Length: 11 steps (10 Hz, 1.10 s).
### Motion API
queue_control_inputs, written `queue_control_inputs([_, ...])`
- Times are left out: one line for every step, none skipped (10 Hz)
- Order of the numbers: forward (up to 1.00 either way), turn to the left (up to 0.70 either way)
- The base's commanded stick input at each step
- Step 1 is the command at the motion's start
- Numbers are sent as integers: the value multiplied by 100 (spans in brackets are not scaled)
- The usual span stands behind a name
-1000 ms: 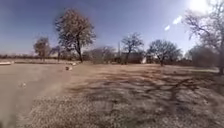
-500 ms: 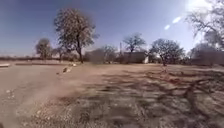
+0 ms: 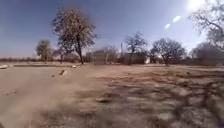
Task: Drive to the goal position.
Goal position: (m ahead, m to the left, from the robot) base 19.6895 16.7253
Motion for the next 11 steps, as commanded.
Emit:
queue_control_inputs([100,0])
queue_control_inputs([100,0])
queue_control_inputs([100,0])
queue_control_inputs([100,0])
queue_control_inputs([100,0])
queue_control_inputs([100,0])
queue_control_inputs([100,0])
queue_control_inputs([100,0])
queue_control_inputs([100,0])
queue_control_inputs([100,0])
queue_control_inputs([100,0])
